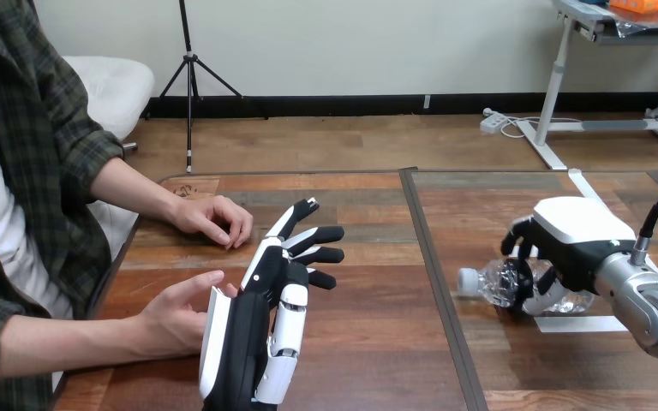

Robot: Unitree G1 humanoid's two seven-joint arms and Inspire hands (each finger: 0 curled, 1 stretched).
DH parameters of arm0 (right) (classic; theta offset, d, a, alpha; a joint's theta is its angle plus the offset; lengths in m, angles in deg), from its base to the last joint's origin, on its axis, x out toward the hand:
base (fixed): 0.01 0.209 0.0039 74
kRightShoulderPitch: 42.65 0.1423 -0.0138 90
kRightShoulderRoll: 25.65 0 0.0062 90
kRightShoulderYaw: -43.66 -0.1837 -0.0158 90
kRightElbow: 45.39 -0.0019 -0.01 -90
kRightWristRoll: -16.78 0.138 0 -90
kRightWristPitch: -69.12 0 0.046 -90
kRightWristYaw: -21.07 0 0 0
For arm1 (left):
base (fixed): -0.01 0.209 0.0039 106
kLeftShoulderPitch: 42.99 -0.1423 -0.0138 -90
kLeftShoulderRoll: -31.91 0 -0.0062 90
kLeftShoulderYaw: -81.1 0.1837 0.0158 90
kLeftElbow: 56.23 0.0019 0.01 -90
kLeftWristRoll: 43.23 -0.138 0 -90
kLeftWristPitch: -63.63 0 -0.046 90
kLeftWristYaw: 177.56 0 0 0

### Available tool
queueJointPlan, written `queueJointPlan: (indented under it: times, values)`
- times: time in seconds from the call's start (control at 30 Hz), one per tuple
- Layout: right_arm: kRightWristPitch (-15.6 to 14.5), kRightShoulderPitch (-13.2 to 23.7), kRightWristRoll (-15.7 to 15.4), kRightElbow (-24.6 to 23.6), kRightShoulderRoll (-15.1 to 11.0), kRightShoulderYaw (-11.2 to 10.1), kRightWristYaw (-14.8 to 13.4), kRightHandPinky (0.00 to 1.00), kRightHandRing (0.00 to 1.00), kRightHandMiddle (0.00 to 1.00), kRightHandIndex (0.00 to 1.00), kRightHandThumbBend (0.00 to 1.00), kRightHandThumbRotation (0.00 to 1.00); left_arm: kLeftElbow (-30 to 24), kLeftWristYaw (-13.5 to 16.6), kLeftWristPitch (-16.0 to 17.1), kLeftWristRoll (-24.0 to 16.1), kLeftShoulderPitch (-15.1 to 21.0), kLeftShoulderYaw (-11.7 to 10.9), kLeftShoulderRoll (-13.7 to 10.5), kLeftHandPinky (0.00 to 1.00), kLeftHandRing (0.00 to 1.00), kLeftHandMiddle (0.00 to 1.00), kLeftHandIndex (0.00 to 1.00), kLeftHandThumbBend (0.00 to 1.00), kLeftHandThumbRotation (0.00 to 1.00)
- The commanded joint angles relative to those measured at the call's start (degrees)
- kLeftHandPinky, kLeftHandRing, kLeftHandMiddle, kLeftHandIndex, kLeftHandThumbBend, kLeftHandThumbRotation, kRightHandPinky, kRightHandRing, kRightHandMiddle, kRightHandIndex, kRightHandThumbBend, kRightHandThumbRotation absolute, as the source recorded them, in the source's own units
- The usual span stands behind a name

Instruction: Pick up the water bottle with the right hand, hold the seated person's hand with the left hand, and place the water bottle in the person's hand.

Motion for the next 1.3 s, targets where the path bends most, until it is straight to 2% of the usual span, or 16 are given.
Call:
queueJointPlan:
  times: [0.0, 0.57, 0.93, 1.27]
  values:
    - [1.2, 2.8, 1.2, -0.7, 0.1, -0.8, -2.0, 0.61, 0.66, 0.69, 0.71, 0.79, 0.0, -0.7, 0.3, 0.7, -0.1, 1.9, 0.2, 1.2, 0.56, 0.69, 0.75, 0.87, 0.06, 1.0]
    - [1.2, 3.4, 1.9, -1.0, 0.4, -0.7, -0.7, 0.63, 0.68, 0.71, 0.71, 0.78, 0.0, -0.4, 0.8, 0.7, -0.4, 2.2, 0.2, 1.4, 0.56, 0.69, 0.75, 0.87, 0.04, 1.0]
    - [0.8, 3.6, 2.1, -0.5, 0.7, -0.7, 0.0, 0.6, 0.65, 0.67, 0.68, 0.78, 0.0, -0.1, 0.8, 0.9, -0.2, 2.4, 0.3, 1.3, 0.56, 0.69, 0.75, 0.87, 0.05, 1.0]
    - [-0.4, 4.0, 1.1, -0.3, 0.8, 0.2, 1.1, 0.57, 0.62, 0.65, 0.64, 0.78, 0.0, -0.1, 0.6, 1.0, 0.4, 2.5, 0.4, 1.3, 0.56, 0.69, 0.75, 0.87, 0.05, 1.0]
